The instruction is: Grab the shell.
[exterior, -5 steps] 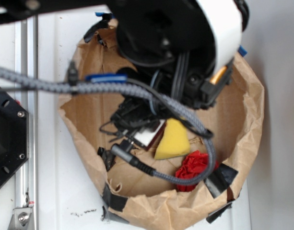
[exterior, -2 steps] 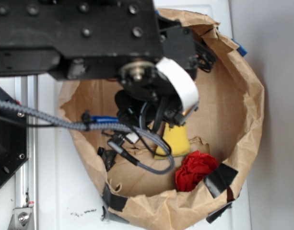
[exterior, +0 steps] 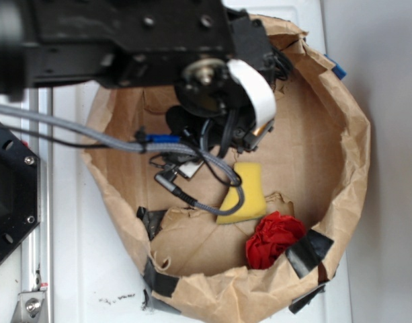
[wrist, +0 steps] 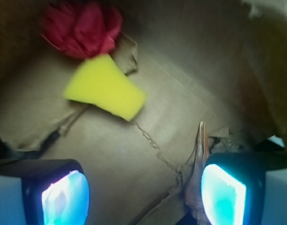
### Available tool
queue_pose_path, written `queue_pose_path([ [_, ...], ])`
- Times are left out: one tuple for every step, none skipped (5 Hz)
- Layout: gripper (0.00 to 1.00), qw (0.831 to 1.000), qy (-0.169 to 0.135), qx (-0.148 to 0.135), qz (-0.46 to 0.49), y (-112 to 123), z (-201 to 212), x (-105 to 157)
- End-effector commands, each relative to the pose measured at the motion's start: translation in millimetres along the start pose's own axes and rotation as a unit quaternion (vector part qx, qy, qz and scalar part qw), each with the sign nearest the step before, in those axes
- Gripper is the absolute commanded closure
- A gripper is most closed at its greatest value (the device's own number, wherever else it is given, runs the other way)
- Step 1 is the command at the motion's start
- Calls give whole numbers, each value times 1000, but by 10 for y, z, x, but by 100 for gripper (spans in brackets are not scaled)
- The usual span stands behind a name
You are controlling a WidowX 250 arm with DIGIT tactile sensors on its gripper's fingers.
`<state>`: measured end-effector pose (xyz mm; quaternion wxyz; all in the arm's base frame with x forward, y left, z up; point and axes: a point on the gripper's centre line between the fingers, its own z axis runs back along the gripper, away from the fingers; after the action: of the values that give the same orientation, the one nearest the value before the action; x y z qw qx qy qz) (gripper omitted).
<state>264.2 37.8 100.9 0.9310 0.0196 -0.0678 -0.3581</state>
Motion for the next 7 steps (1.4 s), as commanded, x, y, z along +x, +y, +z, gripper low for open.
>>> queue_pose_path([
  [0, 999, -12, 39, 11, 116, 22, 39],
  [0, 999, -7, 45, 17, 177, -21, 33],
  [0, 999, -1, 52, 16, 222, -71, 14],
  [0, 998, 14, 62, 22, 272, -155, -32],
  [0, 997, 29, 63, 22, 270, -228, -98],
  [0, 997, 35, 69, 24, 283, -269, -123],
  [0, 996, 41, 69, 25, 303, -308, -132],
])
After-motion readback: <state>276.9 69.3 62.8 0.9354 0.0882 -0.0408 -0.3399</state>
